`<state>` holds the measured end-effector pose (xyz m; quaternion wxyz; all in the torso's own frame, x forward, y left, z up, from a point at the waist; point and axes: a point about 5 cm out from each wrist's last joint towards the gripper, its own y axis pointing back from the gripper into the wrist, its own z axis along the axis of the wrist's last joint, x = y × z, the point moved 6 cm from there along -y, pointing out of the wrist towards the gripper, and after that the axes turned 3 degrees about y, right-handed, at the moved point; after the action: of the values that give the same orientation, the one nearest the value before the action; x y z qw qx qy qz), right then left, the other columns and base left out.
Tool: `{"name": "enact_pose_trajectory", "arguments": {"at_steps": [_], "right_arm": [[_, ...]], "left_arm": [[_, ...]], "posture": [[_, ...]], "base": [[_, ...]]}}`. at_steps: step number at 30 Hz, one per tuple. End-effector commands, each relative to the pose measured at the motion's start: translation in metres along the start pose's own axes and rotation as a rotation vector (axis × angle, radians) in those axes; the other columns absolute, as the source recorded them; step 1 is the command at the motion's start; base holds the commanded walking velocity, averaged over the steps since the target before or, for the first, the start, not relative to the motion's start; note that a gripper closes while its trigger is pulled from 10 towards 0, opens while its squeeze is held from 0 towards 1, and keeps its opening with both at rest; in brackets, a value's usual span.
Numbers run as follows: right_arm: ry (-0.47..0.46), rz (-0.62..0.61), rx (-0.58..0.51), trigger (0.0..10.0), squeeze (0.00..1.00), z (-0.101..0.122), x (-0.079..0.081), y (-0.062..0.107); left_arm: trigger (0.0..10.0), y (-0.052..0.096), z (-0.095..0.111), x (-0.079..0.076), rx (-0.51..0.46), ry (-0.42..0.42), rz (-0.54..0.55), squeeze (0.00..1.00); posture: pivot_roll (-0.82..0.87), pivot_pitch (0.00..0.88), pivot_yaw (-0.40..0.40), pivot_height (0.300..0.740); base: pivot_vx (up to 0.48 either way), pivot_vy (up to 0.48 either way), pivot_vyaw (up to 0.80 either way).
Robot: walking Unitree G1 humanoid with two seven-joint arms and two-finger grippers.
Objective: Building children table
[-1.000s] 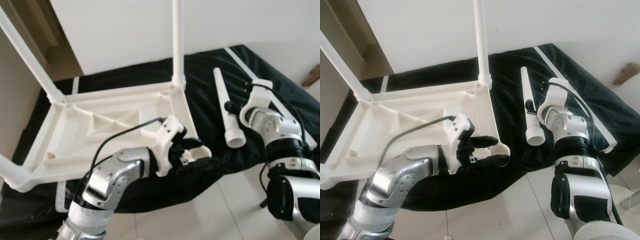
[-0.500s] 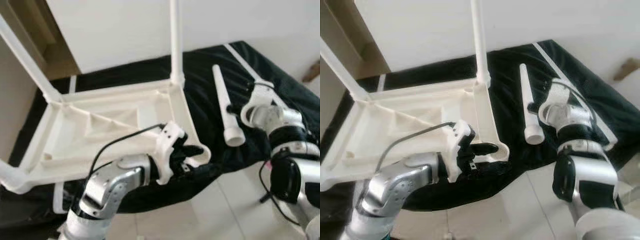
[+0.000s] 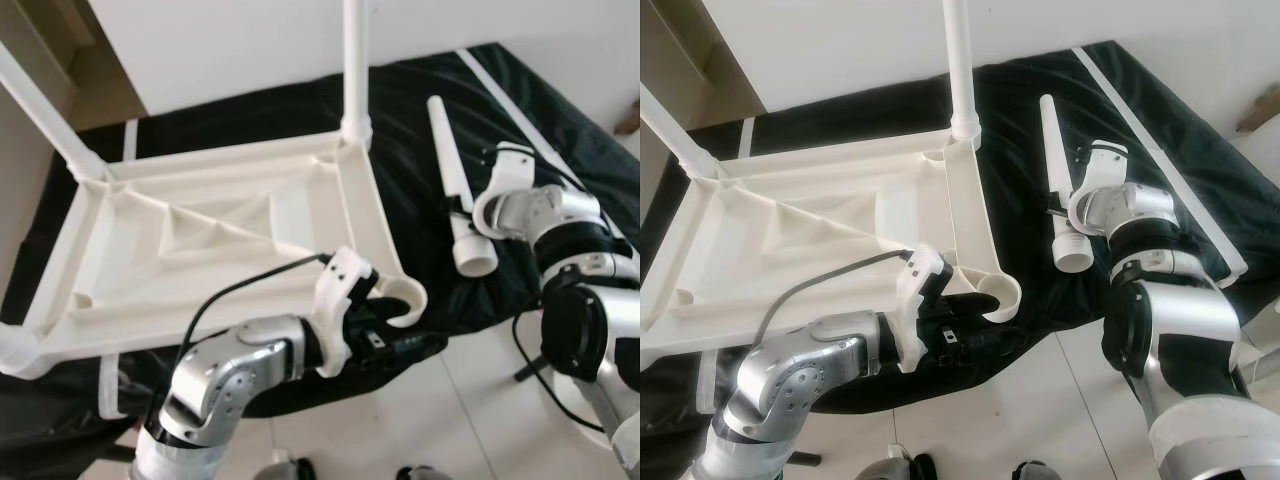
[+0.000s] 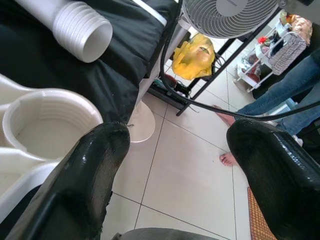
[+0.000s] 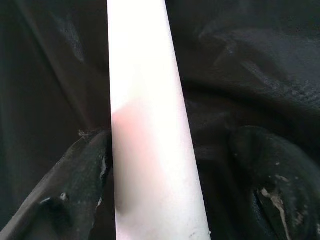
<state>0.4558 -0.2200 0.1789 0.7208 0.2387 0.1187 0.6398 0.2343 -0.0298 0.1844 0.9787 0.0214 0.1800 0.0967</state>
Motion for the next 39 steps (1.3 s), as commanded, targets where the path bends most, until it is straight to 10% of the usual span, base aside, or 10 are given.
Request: {"name": "enact_pose_trajectory", "arguments": {"at_steps": [1,2,5,18,22,23,24,39], "right_arm": [[-0.01,0.005,0.093,4.9,0.0,-0.024,-0.001,-0.004],[-0.016,0.01,0.099,4.9,0.0,-0.024,-0.001,-0.004],[-0.031,0.006,0.114,0.0,0.0,-0.025,-0.003,-0.003],[0.0,0.018,0.11,0.0,0.0,-0.027,-0.009,-0.002],[-0.041,0.113,-0.088,0.0,0.0,-0.01,-0.003,0.004],[-0.078,0.141,-0.127,3.1,0.0,-0.006,-0.003,0.008],[-0.09,0.166,-0.192,10.0,0.0,0.001,-0.004,0.013],[-0.214,0.077,-0.509,10.0,0.0,0.007,-0.022,0.037]], "left_arm": [[10.0,0.0,0.001,-0.003,0.0,0.004,-0.004,0.0],[10.0,0.0,0.001,-0.002,-0.001,0.006,-0.003,0.0],[10.0,-0.001,0.002,-0.002,-0.003,0.007,-0.002,0.0],[10.0,-0.006,0.013,0.008,-0.024,-0.031,0.011,0.0],[10.0,-0.008,0.015,0.026,-0.024,-0.043,0.108,0.0],[10.0,-0.008,0.014,0.031,-0.021,-0.046,0.131,0.0],[10.0,-0.007,0.016,0.037,-0.03,-0.045,0.158,0.0],[10.0,0.007,0.058,0.09,-0.202,-0.019,0.367,0.0]], "posture": [[0.05,0.196,0.089,0.74],[0.05,0.196,0.088,0.74],[0.04,0.192,0.087,0.74],[0.0,0.14,0.069,0.74],[0.0,0.106,0.057,0.74],[0.0,0.1,0.054,0.74],[0.0,0.089,0.049,0.74],[0.0,0.0,0.056,0.74]], "base": [[0.0,0.0,0.0],[0.0,0.0,0.0],[0.0,0.0,0.0],[0.0,0.0,0.0],[0.0,0.0,0.0],[0.0,0.0,0.0],[0.0,0.0,0.0],[0.0,0.0,0.0]]}}
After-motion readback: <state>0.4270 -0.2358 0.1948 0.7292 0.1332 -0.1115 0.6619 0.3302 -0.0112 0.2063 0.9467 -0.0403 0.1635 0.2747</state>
